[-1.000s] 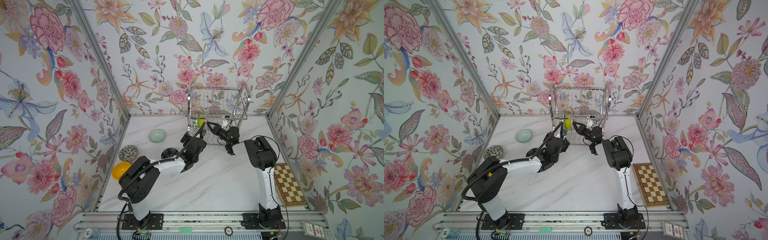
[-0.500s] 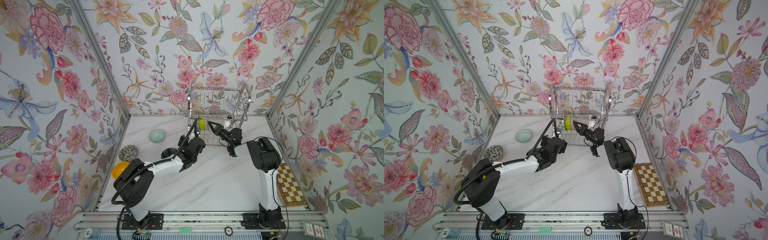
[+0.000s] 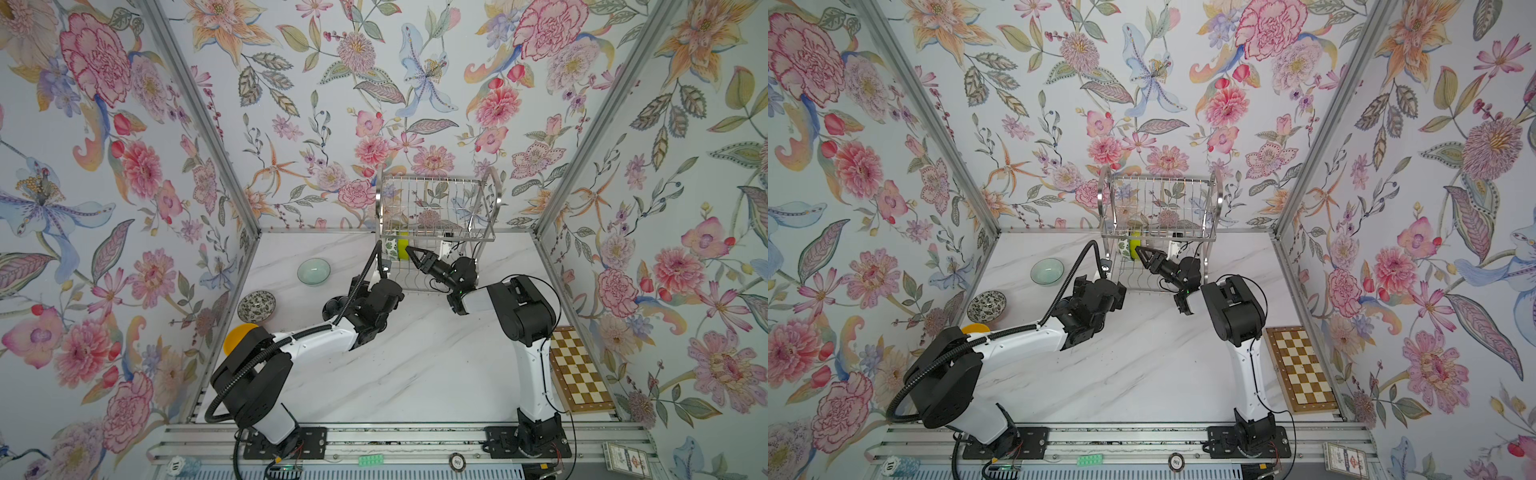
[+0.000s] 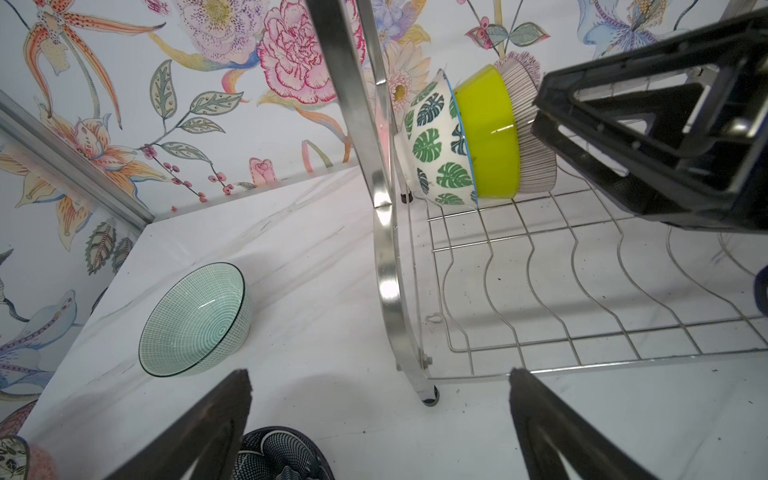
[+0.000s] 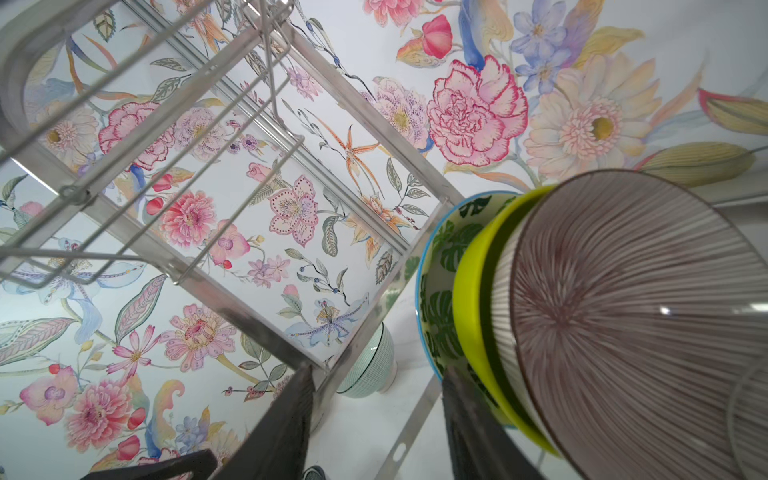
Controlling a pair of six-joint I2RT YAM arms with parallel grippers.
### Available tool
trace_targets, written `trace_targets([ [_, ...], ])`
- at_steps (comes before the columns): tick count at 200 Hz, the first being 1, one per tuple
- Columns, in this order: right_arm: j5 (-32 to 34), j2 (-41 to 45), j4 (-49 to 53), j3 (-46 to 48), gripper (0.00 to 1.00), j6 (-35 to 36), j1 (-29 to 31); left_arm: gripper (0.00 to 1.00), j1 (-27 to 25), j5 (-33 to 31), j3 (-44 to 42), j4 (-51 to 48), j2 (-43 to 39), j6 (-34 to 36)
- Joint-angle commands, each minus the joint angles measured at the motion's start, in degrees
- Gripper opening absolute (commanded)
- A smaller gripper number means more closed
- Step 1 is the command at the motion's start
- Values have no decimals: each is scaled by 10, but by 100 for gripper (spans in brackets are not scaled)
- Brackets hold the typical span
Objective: Load the bowls into the dish rack
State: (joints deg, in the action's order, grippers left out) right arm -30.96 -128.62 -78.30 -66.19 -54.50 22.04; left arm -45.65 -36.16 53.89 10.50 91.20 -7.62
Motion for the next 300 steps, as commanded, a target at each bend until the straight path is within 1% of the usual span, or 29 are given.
trace_targets([
  [1, 12, 13, -46, 28, 56, -3, -4, 99, 7, -2, -14, 2, -32, -21],
  [79, 28, 41, -97, 93, 70, -17, 3, 99, 6, -1, -45, 12, -64, -31],
  [134, 42, 70, -110, 137, 80, 2, 11, 99, 6, 9, -55, 6, -77, -48],
  [174, 58, 102, -111, 183, 99, 19, 19, 99, 6, 14, -67, 0, -92, -59],
  [225, 82, 132, -110, 228, 99, 39, 39, 99, 8, 9, -74, -52, -128, -84],
  [267, 99, 161, -99, 268, 99, 56, 51, 99, 25, 27, -79, -127, -176, -135],
  [281, 114, 180, -63, 275, 99, 73, 59, 99, 39, 23, -76, -171, -190, -160],
  [300, 129, 208, -6, 278, 99, 121, 82, 99, 63, 13, -75, -234, -211, -188],
])
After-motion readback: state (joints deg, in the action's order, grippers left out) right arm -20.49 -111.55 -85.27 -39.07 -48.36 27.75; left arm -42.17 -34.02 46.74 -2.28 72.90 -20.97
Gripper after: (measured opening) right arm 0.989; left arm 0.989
